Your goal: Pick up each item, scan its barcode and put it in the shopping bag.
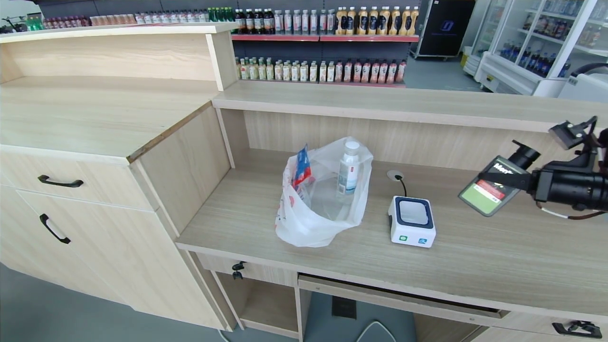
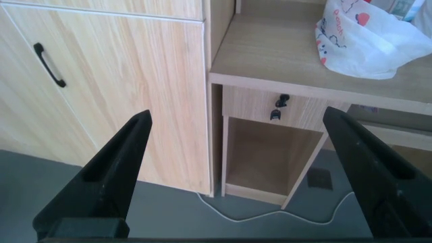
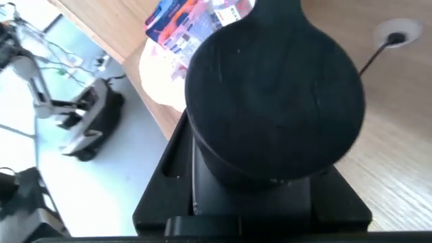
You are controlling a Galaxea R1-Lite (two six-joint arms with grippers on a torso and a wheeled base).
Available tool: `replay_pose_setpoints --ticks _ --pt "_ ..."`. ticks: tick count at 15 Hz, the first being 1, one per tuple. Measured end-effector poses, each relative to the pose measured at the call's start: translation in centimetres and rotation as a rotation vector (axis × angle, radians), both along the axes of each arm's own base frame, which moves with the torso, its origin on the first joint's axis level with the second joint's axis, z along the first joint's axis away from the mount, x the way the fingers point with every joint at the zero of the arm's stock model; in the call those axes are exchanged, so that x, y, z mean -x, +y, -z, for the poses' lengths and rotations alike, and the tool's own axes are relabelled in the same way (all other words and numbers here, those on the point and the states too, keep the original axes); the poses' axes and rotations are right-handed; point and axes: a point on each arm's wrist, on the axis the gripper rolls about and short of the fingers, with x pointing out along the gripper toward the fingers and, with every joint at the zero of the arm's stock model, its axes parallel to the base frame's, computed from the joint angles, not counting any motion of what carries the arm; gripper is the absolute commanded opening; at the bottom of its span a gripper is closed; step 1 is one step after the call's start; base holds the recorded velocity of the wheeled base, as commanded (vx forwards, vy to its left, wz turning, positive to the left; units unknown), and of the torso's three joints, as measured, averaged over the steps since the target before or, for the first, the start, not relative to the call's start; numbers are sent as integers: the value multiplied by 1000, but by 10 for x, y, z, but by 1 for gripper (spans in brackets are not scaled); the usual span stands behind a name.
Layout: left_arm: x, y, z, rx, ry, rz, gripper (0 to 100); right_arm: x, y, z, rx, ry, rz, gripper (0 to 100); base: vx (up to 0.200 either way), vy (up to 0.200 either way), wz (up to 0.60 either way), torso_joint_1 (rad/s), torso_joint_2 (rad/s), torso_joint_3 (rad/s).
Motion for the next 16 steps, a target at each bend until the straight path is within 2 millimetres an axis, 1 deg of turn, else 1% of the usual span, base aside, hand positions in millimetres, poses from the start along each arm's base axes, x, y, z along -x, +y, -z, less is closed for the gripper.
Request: replay_pose_setpoints --ticks 2,4,5,6,7,9,12,13,16 --pt "0 0 0 0 0 0 100 49 -15 -18 150 -93 93 0 0 0 0 0 0 0" --pt "0 0 0 0 0 0 100 105 -28 -29 352 -156 202 0 0 0 0 0 0 0" --pt "0 0 0 0 0 0 100 125 -29 -35 405 -167 252 0 0 0 0 0 0 0" --pt "0 0 0 0 0 0 100 145 -25 -42 423 -164 298 0 0 0 0 0 0 0" --pt "0 0 0 0 0 0 100 160 -20 -47 430 -155 333 0 0 0 0 0 0 0" --pt "0 0 0 0 0 0 100 174 -12 -55 456 -185 362 0 0 0 0 0 0 0" --pt "0 0 0 0 0 0 100 180 1 -63 408 -186 358 0 0 0 0 0 0 0" --pt "0 0 0 0 0 0 100 180 5 -65 385 -161 376 0 0 0 0 0 0 0" --pt "0 0 0 0 0 0 100 178 14 -68 468 -53 575 0 0 0 0 0 0 0"
